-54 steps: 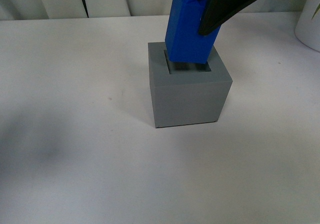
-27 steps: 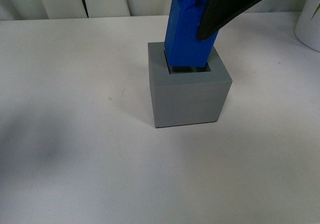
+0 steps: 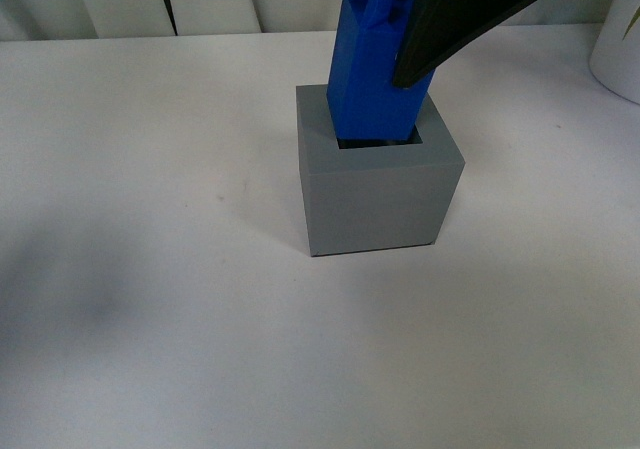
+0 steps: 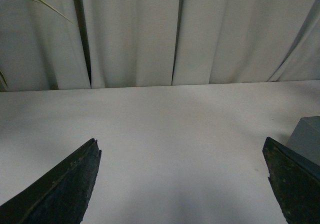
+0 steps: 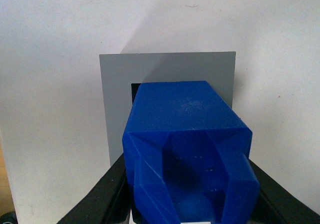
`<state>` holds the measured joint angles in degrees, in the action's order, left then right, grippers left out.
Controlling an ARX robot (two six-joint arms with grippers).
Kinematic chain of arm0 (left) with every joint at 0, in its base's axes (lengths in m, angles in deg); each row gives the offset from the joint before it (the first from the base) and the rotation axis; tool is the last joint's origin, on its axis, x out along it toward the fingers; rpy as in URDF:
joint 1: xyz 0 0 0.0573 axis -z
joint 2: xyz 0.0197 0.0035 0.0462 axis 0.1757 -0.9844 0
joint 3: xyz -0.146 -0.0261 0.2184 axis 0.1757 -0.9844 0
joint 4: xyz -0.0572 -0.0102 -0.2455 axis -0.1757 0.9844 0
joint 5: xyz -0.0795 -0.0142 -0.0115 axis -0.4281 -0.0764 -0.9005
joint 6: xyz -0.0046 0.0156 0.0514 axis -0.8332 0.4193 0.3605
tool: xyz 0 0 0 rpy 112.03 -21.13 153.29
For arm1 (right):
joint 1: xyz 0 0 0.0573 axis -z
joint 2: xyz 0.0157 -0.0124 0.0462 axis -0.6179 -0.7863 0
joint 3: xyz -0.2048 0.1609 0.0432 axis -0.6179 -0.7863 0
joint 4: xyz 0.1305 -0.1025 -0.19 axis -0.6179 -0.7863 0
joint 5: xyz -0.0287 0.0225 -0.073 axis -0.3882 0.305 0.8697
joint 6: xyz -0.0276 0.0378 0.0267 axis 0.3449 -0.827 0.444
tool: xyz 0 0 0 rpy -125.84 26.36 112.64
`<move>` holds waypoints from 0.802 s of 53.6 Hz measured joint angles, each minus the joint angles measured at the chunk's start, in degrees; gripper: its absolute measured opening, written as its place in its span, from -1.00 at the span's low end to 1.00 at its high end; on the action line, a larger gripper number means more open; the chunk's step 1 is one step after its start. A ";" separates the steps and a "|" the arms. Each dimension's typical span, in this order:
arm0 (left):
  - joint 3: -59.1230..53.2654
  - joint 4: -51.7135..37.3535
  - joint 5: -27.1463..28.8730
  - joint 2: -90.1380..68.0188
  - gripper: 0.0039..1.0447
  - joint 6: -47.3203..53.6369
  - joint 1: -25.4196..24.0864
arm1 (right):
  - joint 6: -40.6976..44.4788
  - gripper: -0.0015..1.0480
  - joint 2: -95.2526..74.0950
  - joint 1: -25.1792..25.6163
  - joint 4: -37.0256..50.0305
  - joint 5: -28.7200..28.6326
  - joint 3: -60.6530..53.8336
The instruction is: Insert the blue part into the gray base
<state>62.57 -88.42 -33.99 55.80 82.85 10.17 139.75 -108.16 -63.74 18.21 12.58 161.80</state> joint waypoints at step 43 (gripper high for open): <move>0.00 0.00 -0.02 0.00 0.89 0.00 0.00 | 1.57 -0.11 0.39 -0.11 -1.03 2.16 -2.86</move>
<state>62.57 -88.42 -34.01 55.80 82.85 10.17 141.33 -107.77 -63.85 17.18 14.74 158.94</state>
